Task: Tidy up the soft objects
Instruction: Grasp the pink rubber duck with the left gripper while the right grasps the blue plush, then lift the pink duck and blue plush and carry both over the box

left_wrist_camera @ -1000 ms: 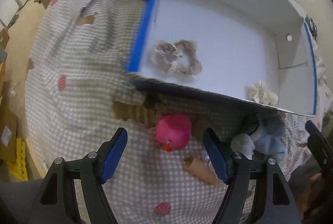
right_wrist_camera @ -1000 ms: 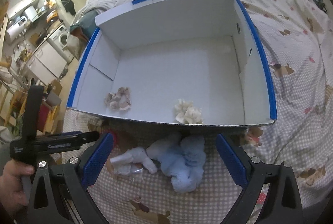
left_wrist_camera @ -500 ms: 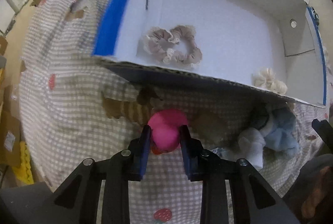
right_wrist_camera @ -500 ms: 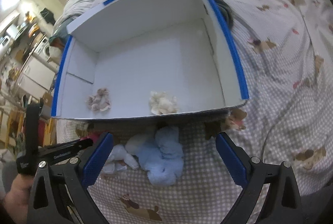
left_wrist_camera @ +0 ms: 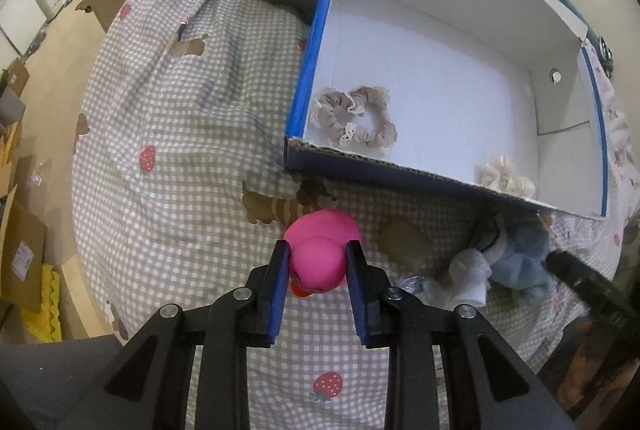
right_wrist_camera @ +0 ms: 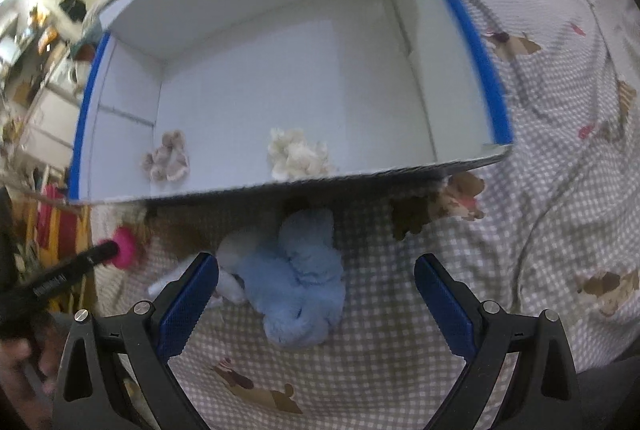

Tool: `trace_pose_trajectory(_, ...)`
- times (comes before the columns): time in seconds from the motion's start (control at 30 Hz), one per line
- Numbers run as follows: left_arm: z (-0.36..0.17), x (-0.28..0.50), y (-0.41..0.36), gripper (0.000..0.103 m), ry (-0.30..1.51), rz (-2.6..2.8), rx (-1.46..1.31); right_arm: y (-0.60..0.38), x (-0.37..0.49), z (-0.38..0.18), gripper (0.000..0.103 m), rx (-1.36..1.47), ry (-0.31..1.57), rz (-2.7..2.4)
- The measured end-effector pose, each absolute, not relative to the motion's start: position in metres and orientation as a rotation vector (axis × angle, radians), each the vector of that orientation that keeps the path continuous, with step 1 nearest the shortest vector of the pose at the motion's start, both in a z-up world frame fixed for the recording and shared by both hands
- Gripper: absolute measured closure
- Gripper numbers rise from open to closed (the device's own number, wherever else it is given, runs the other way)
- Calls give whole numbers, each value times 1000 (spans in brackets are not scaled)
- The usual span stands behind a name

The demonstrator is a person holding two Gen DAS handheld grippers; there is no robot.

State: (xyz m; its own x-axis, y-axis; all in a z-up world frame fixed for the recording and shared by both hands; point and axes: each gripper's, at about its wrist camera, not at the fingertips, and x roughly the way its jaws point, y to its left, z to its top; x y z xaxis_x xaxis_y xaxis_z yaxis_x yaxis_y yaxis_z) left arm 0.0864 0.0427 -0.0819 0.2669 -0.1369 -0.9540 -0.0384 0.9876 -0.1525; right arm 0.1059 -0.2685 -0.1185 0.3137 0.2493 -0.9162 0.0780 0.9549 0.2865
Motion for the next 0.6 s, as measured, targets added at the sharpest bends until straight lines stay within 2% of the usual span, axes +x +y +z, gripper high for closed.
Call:
trace_pose_trajectory(0.33,-65,90,22,78,1262,-85,-132,-231,112,-147,0,141,1337,137)
trace_pose_trajectory(0.37,-63,88,21,78,1260,-87,-131,-229,113,-149,6,144,1340,139)
trace_pose_trajectory(0.43,-62,86,21,78,1260,-87,-132,-226,114,-156,43,166,1358,144)
trace_pose_trajectory(0.53,-62,86,24,78,1262,-87,-141,-224,111,-157,64,188,1355,144)
trace_pose_trajectory(0.6,-64,88,28,78,1257,-87,-140,-224,109,-151,68,193,1337,147)
